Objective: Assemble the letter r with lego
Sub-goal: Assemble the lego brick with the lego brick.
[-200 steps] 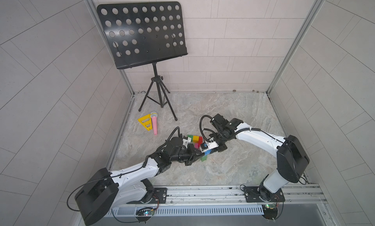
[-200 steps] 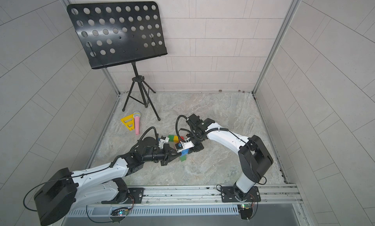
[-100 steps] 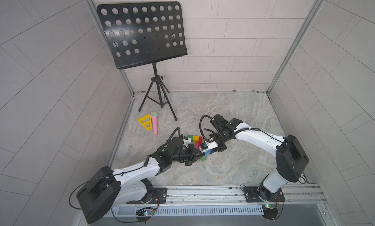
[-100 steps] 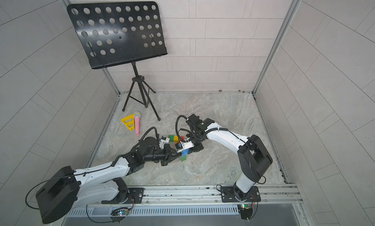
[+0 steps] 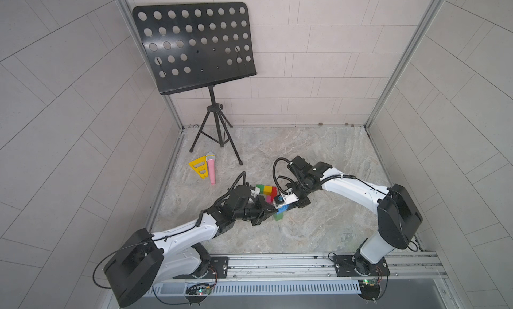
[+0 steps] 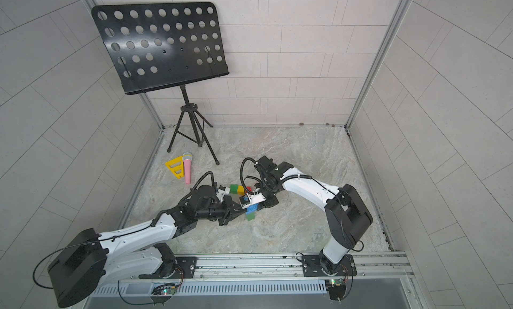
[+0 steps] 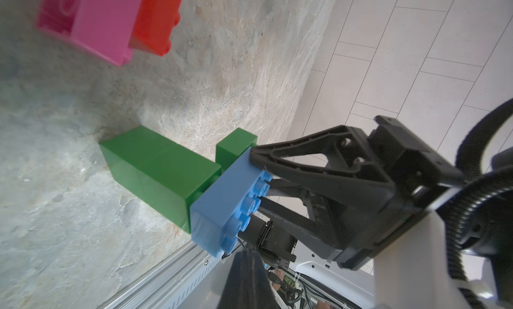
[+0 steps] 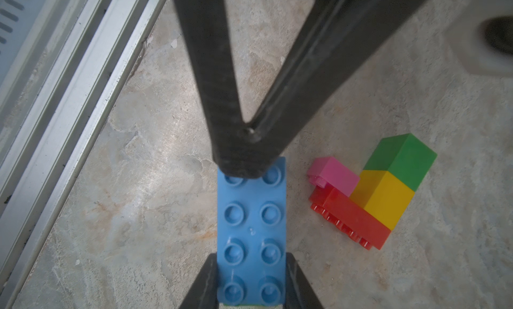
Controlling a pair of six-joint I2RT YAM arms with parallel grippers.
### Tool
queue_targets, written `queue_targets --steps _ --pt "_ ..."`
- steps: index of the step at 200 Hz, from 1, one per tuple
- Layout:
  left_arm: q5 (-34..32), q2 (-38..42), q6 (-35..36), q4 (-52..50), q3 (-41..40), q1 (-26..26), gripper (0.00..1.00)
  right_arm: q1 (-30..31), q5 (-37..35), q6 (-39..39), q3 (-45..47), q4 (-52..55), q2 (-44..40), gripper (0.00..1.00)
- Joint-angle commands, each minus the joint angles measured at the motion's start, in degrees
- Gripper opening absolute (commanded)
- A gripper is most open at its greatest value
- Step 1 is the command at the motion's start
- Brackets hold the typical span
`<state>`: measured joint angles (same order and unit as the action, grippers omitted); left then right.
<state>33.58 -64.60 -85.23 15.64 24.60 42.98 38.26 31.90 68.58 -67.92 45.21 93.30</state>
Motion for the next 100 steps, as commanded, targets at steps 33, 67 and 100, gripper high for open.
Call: queue_targets --steps 33,67,100 --pt "1.0 -0.1 1.0 0.6 1.9 -1.4 0.00 0.5 -0.2 0.5 0.5 1.6 1.5 0.00" --pt "1.9 -1.0 1.0 1.6 1.6 -1.4 0.00 0.5 0.0 0.2 0.3 1.6 1.7 0.00" --pt "2.7 -1.5 1.3 1.4 1.6 -1.4 0.00 0.4 0.0 0.0 0.5 1.6 1.7 0.00"
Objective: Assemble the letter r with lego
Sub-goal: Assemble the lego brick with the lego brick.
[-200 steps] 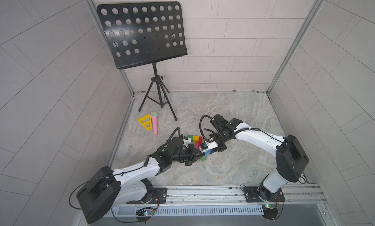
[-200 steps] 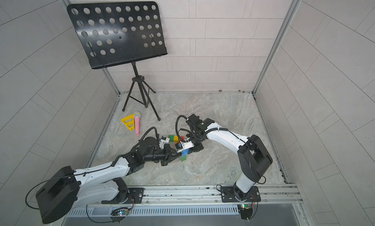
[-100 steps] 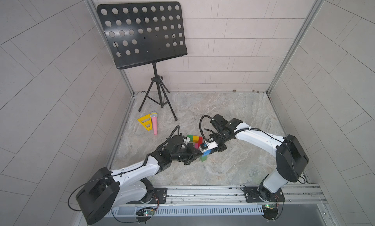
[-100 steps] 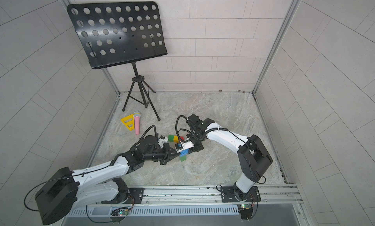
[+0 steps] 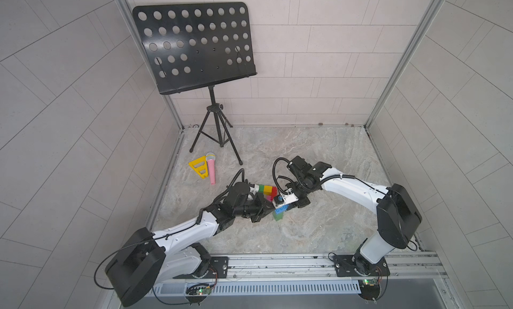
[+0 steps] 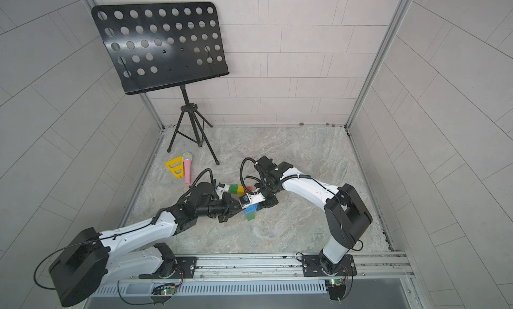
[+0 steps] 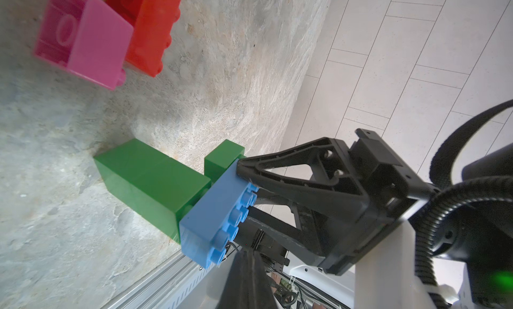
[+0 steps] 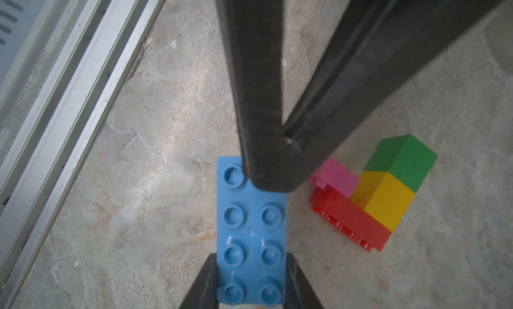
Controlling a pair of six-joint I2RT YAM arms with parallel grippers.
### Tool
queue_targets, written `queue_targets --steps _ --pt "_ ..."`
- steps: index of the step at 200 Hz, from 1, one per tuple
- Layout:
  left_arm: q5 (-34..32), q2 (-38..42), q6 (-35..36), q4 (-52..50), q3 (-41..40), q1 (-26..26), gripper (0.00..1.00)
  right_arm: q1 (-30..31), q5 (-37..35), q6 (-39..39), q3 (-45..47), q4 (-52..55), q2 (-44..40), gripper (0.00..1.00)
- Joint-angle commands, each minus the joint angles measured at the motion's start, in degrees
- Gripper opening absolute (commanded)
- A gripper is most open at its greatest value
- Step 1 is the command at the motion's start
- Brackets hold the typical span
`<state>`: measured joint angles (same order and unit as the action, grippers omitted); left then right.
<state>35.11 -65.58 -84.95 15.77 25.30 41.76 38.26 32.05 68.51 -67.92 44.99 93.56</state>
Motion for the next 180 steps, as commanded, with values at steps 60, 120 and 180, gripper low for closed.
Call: queue_targets --steps 60,120,180 --pt "2.1 -2.2 1.2 2.2 1.0 -0.2 0.00 0.4 -0.5 0.2 0.3 2.8 1.2 0.00" --pt "2.8 -3.4 0.7 3.4 1.3 -0.2 0.00 0.3 -1.2 0.3 -0.7 4.2 0.8 0.00" --pt "3.2 -3.8 0.5 3.8 1.7 -0.1 0.00 0.0 -1.2 0.7 -1.6 5.1 0.6 0.00"
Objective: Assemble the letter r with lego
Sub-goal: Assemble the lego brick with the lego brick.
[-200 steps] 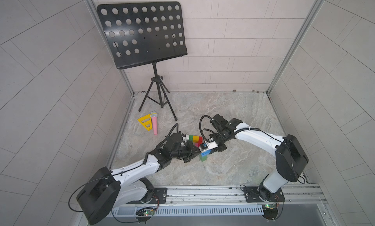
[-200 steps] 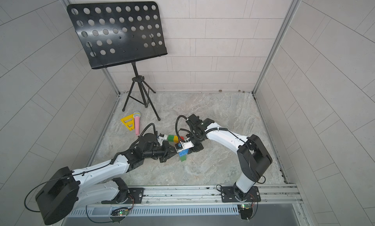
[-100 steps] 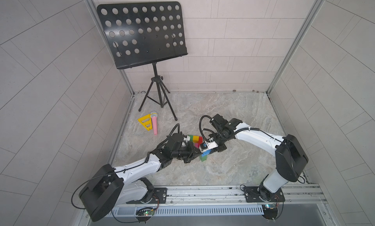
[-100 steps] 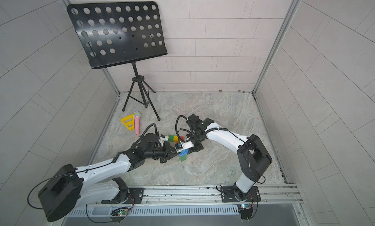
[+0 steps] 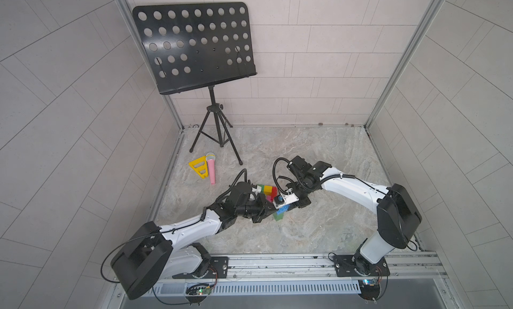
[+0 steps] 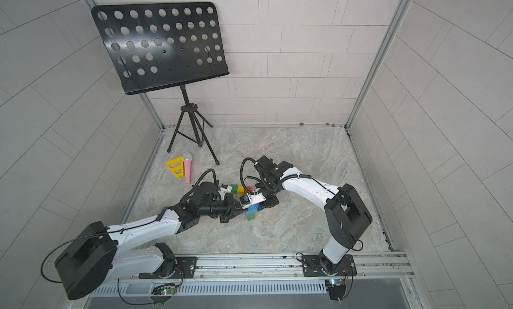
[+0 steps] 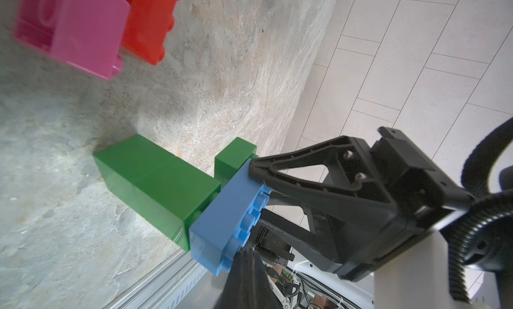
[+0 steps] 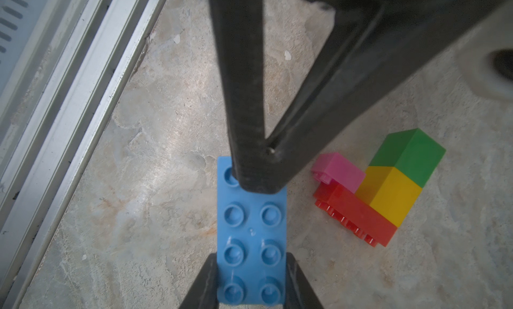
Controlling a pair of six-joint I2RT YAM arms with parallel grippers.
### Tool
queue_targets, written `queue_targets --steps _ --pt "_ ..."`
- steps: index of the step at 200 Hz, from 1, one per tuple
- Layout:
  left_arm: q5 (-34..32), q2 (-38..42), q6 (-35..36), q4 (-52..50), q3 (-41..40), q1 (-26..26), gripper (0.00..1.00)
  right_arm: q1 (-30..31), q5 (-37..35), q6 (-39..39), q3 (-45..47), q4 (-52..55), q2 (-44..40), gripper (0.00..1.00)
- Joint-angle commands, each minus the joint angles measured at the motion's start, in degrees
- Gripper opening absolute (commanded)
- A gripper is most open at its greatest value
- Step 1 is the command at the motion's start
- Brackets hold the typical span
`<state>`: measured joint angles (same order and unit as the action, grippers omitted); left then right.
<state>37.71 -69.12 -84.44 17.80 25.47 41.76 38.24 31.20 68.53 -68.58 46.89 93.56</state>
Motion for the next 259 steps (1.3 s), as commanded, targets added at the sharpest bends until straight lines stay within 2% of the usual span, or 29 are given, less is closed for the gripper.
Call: queue_targets --steps 1,135,213,259 --pt "0.6 -0.2 0.0 1.8 1.5 -0.1 0.00 0.0 -0.4 0.6 -0.9 3.1 0.6 0.00" --pt "0.2 -0.7 0.4 0.5 0.9 -0.1 0.00 0.1 -0.6 0.5 -1.5 3.5 1.2 0.00" --pt "-4.5 -0.2 5.0 -16.4 0.8 -0.1 0.00 0.3 -0.3 0.4 -1.0 3.0 1.6 0.00" --pt "-5.4 -2.4 5.6 -16.9 -1.0 -0.1 0.00 0.5 0.0 0.0 -1.0 2.7 2.0 0.00"
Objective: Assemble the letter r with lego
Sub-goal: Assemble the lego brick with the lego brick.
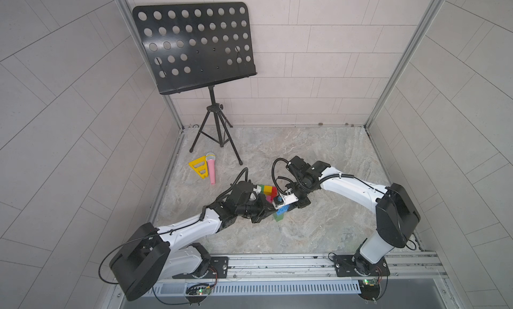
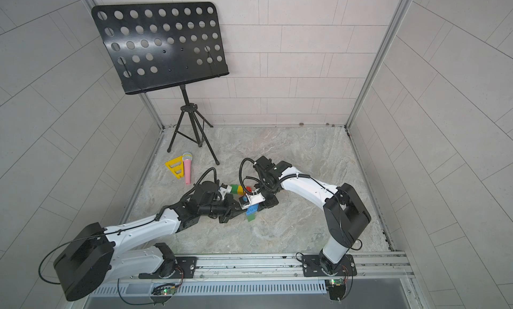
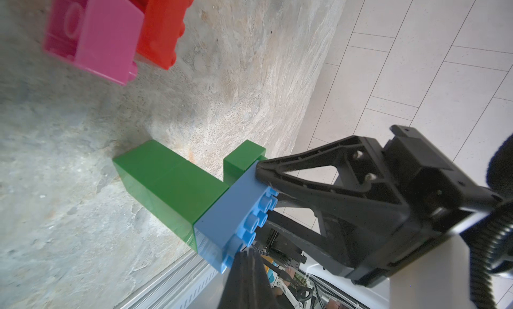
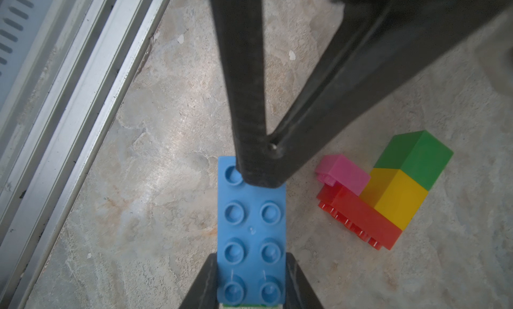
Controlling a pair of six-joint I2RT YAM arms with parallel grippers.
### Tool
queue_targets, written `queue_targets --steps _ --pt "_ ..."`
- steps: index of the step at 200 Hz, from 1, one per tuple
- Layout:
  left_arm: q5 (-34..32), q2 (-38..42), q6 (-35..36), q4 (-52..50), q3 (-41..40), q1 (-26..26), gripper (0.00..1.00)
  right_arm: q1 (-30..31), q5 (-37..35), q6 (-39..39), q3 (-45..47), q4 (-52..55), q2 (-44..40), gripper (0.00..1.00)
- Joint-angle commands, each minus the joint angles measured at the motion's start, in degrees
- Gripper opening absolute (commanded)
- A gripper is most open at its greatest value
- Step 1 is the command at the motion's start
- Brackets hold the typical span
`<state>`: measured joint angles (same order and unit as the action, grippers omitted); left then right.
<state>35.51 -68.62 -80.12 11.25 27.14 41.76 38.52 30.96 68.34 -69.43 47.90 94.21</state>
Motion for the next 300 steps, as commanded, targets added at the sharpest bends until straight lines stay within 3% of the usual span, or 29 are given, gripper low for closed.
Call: queue_targets --steps 1,82,87,99,112,201,300 --pt "-3.2 -3.0 1.3 -10.3 -2.7 -0.1 0.00 0.2 0.2 0.2 -0.2 1.7 1.4 0.00" --pt "-2.4 -7.0 0.4 -6.3 -4.5 -0.1 0.00 0.4 -1.0 -3.1 2.0 -3.0 0.2 0.00" --pt "-2.4 -7.1 0.4 -6.3 -4.5 -0.1 0.00 0.3 -1.0 -3.4 2.1 -3.1 0.3 0.07" --pt "-2.3 -7.2 0.5 -6.3 -4.5 -0.1 0.00 0.4 -1.4 -3.9 2.3 -4.0 0.1 0.34" --pt "-2.1 -7.3 0.5 -6.3 -4.4 -0.1 0.00 0.6 -1.6 -3.5 2.9 -4.3 -0.4 0.39" --pt "-1.8 -7.4 0.7 -6.2 -4.2 -0.1 0.00 0.7 0.2 -6.9 3.2 -5.6 -3.2 0.50" --pt "-0.5 -3.9 2.2 -3.2 -1.3 -0.1 0.00 1.2 2.8 -11.5 6.5 -7.1 -9.5 0.54"
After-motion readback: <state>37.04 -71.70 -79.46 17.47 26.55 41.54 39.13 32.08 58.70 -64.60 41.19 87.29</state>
